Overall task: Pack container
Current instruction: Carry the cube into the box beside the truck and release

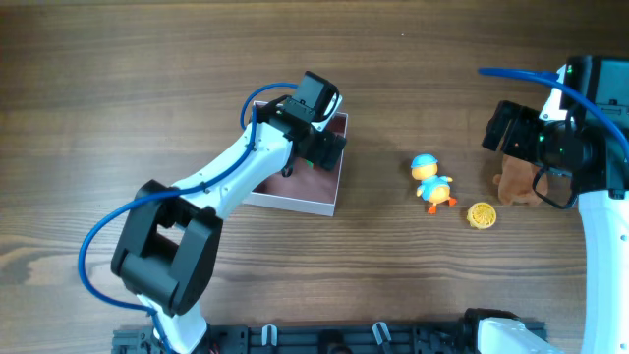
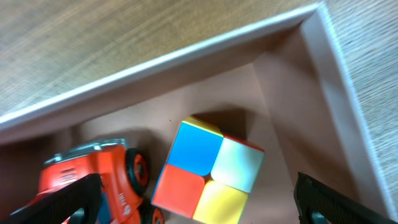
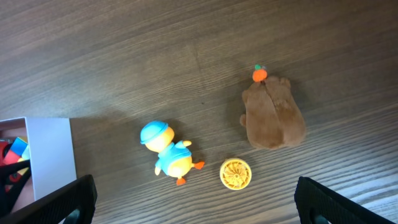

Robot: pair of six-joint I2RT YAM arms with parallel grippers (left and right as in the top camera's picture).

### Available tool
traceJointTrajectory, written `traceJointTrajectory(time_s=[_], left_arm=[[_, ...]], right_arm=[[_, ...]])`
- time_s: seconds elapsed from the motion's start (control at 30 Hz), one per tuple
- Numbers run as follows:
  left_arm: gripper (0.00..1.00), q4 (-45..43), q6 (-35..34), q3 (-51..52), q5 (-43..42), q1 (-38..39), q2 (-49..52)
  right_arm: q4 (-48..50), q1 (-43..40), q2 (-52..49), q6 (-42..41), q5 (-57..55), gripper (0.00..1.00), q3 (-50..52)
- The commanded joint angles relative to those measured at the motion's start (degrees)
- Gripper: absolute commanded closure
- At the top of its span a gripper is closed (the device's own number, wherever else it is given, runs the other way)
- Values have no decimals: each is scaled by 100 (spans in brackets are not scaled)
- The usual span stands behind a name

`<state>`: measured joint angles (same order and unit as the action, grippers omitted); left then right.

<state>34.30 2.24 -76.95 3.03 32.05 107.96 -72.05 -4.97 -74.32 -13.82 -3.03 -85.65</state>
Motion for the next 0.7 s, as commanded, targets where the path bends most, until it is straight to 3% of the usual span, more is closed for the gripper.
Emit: traceJointTrajectory(time_s=[0.0, 0.1, 0.27, 0.3, 0.33, 0.4, 0.53, 0.67], left_arm=[[0, -4, -11, -44, 46, 122, -654], [0, 116, 166, -44, -48, 299, -894], [2, 962, 1294, -44, -304, 511, -907], [12, 1123, 1432, -42, -341, 507, -876], [31, 1226, 1453, -42, -343, 472, -839], [82, 1270, 1449, -42, -348, 404, -798], [96, 1038, 1451, -42, -367, 284, -791], [96, 713, 1690, -42, -555, 293, -693]], right_arm=[[-4, -13, -37, 35, 52, 0, 26], [-4, -13, -37, 35, 50, 0, 26], [-4, -13, -37, 39, 50, 0, 26], [-4, -13, -37, 37, 50, 0, 26], [-4, -13, -37, 37, 50, 0, 26], [-4, -13, -37, 35, 50, 0, 26], [-4, -13, -37, 35, 52, 0, 26], [-4, -13, -37, 37, 52, 0, 26]])
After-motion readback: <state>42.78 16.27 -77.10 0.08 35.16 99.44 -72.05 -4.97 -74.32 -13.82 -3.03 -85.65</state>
